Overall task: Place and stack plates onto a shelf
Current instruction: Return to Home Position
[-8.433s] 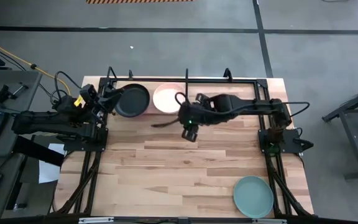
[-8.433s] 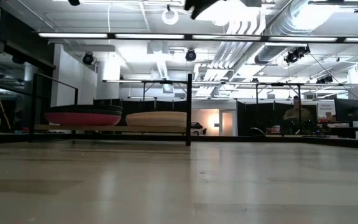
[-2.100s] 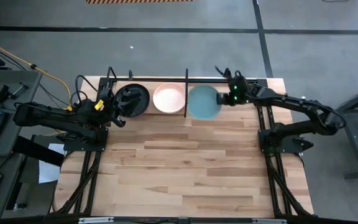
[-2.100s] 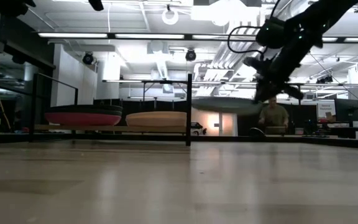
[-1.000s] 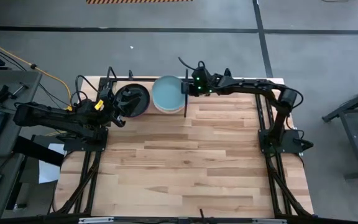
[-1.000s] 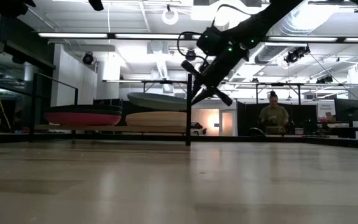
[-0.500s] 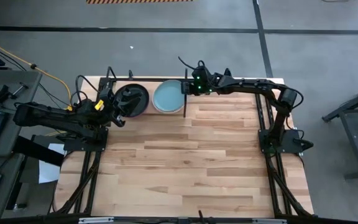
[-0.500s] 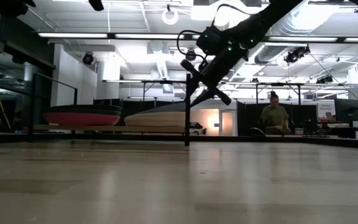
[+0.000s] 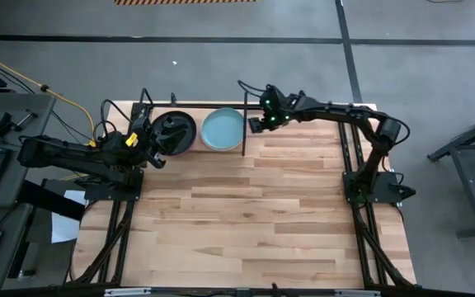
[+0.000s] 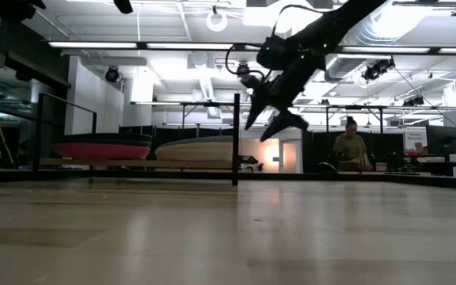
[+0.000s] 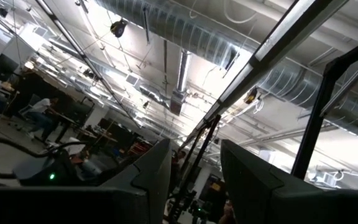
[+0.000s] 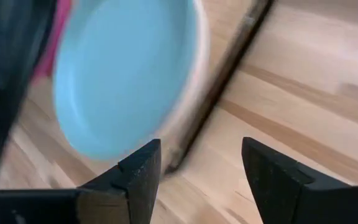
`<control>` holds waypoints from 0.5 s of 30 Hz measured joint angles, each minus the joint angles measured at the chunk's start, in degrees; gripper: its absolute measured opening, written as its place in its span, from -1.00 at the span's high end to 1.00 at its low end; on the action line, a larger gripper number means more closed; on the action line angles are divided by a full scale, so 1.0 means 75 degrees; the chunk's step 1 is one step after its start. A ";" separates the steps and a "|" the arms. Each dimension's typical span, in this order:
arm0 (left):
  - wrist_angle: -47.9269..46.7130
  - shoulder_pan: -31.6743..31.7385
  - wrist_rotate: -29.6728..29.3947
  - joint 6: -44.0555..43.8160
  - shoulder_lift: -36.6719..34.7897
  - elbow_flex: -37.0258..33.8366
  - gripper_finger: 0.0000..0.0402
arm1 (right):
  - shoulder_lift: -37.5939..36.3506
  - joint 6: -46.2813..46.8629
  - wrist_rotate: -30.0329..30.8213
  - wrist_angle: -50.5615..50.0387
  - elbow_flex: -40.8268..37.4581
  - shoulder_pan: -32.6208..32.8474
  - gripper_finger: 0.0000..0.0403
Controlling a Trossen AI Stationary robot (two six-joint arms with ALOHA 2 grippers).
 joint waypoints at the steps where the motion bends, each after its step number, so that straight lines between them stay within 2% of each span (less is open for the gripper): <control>1: -0.0003 0.0000 0.0000 0.0001 0.0000 0.0000 0.35 | -0.0114 -0.0204 0.0040 -0.0291 0.0000 -0.0028 -0.02; 6: -0.0039 0.0000 0.0003 0.0032 0.0000 0.0000 0.35 | -0.0873 -0.1616 0.0177 -0.2104 0.0000 -0.0062 -0.02; 9: -0.0109 0.0000 0.0031 0.0125 0.0000 0.0000 0.35 | -0.1652 -0.2189 0.0466 -0.2741 -0.0183 0.0192 -0.02; 12: -0.0231 -0.0001 0.0224 -0.0025 0.0000 0.0003 0.35 | -0.2702 -0.2382 0.0548 -0.2551 -0.0704 0.0684 -0.02; 15: -0.0224 -0.0003 0.0640 -0.0387 0.0000 0.0003 0.35 | -0.3853 -0.1982 0.0745 -0.1849 -0.1526 0.1222 -0.02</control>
